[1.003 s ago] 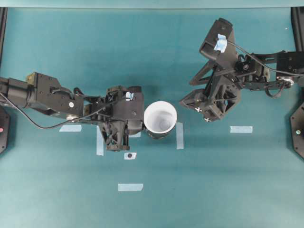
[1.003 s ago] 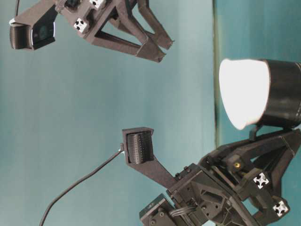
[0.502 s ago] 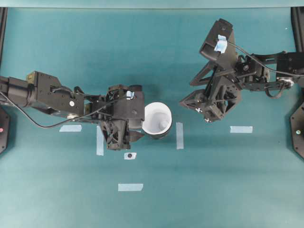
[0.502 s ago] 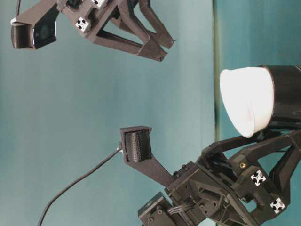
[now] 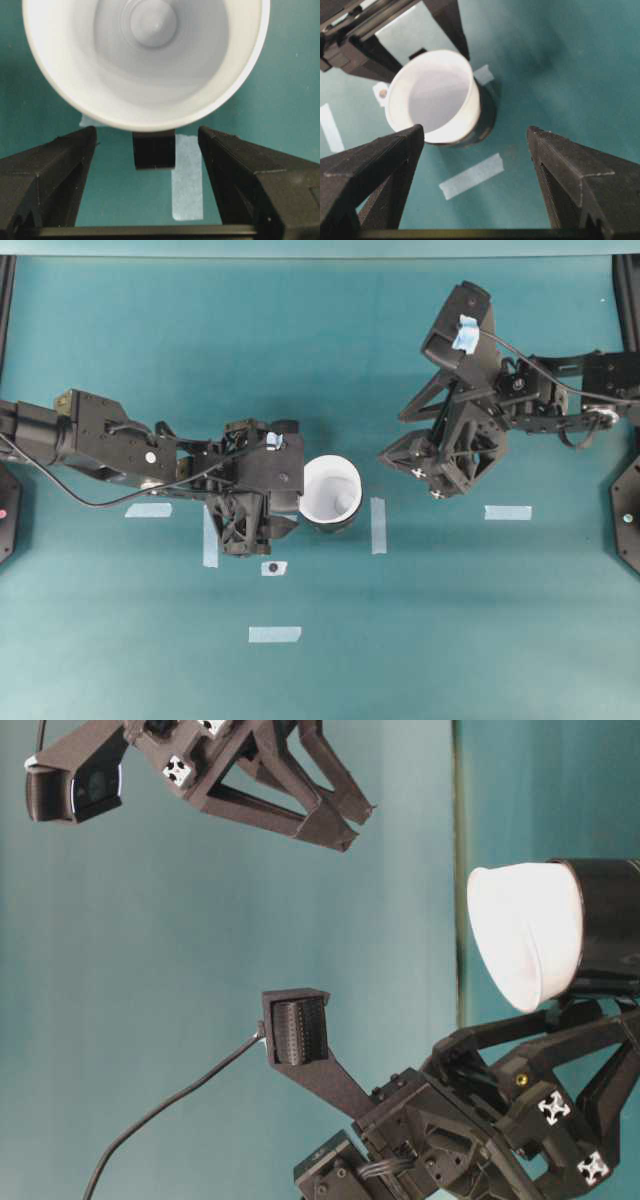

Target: Holding the cup holder with the left arm, the right arm places the cup into the cup holder.

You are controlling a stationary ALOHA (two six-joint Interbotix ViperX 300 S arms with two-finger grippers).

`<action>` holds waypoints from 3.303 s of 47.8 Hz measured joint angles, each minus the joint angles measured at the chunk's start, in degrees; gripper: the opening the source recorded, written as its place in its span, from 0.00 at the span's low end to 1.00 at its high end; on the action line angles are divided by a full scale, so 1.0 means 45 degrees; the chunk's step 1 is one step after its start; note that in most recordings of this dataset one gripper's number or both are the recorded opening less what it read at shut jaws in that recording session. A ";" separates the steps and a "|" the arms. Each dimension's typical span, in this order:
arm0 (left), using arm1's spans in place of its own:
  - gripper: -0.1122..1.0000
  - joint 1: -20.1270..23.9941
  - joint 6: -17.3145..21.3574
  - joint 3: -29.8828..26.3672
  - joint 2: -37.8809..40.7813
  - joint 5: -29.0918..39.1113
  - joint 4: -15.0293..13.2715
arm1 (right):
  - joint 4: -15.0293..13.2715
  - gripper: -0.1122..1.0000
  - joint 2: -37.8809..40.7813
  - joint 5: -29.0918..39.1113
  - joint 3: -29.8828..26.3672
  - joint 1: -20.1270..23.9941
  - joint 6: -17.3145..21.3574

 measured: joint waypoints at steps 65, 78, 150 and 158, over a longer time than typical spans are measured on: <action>0.87 0.0254 -0.0156 0.1133 -0.3398 0.1660 0.0020 | 0.0059 0.91 -0.0020 -0.0781 0.0195 0.0391 -0.0020; 0.87 0.0234 -0.0137 0.1133 -0.3398 0.1641 0.0020 | 0.0059 0.91 0.0000 -0.1016 0.0313 0.0391 0.0000; 0.87 0.0195 -0.0176 0.1133 -0.3379 0.1621 0.0020 | 0.0059 0.91 -0.0020 -0.1270 0.0332 0.0410 -0.0020; 0.87 0.0176 -0.0176 0.1133 -0.3340 0.1621 0.0020 | 0.0059 0.91 -0.0020 -0.1270 0.0332 0.0410 0.0000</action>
